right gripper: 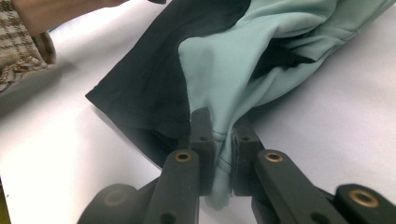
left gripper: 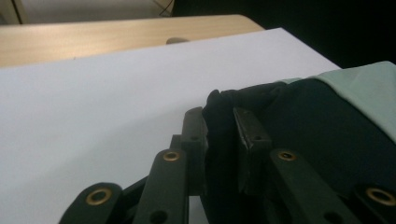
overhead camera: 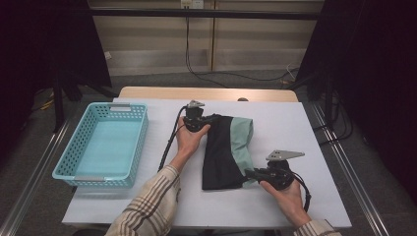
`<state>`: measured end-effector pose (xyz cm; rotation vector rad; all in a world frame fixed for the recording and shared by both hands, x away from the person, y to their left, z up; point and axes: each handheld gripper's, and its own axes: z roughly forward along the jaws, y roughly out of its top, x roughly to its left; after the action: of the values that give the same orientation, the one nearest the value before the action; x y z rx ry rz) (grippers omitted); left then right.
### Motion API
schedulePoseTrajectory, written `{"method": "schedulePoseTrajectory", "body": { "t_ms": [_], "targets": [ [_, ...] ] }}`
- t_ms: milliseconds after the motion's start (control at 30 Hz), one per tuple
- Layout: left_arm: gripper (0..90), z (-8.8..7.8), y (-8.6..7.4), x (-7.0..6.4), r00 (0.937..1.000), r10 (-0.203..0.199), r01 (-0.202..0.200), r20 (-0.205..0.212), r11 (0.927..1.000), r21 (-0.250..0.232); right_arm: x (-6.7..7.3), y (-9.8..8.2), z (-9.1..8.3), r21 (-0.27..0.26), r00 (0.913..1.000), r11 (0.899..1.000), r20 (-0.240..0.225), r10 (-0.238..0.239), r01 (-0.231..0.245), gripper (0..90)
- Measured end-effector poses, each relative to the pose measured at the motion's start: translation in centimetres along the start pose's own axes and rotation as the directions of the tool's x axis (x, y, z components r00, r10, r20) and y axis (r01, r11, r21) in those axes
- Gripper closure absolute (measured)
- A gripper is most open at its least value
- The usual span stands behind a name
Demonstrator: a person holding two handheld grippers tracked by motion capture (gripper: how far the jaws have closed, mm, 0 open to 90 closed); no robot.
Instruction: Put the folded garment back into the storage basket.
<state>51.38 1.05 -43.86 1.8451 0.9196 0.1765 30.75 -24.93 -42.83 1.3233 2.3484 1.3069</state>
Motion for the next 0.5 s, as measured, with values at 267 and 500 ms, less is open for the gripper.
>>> {"method": "schedulePoseTrajectory", "body": {
  "t_ms": [267, 500],
  "targets": [
    [76.1, -1.0, 0.8, -0.3, 0.9989, 0.040, -0.040, -0.023, 0.9989, -0.022, 0.3, 0.4, -0.5, -0.043, 0.9998, 0.999, 0.003, -0.017, 0.017, 83.0],
    [76.2, -1.6, 1.4, -0.7, 0.9989, 0.044, -0.045, -0.015, 0.9972, -0.060, 0.9, 0.8, -1.3, -0.113, 0.9986, 0.992, 0.024, -0.046, 0.049, 83.0]
  ]
}}
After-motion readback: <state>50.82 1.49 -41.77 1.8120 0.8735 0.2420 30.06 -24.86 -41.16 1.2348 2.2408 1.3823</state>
